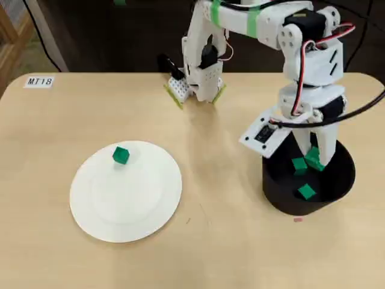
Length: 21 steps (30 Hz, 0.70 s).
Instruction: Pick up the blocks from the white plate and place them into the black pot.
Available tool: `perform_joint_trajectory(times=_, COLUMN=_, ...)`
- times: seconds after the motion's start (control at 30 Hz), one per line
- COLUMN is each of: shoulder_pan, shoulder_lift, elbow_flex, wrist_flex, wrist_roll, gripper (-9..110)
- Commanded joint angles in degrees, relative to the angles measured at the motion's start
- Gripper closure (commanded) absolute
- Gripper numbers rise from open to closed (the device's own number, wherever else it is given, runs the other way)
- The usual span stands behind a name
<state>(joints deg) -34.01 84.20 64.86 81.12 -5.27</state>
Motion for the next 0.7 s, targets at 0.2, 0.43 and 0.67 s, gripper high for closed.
perform_joint_trajectory(times=0.2, shoulder_pan=-0.2, shoulder_lift=0.9, elbow_flex=-3.1, wrist_flex=4.3, wrist_roll=-1.7, gripper=85)
perform_joint_trajectory(times=0.43, shoulder_pan=-1.0, shoulder_lift=1.6, elbow_flex=-3.1, wrist_flex=5.5, wrist_roll=-2.8, gripper=69)
perform_joint_trajectory(times=0.67, shoulder_pan=0.7, shoulder_lift=2.1, elbow_flex=-3.2, wrist_flex=6.4, wrist_roll=-0.4, gripper=104)
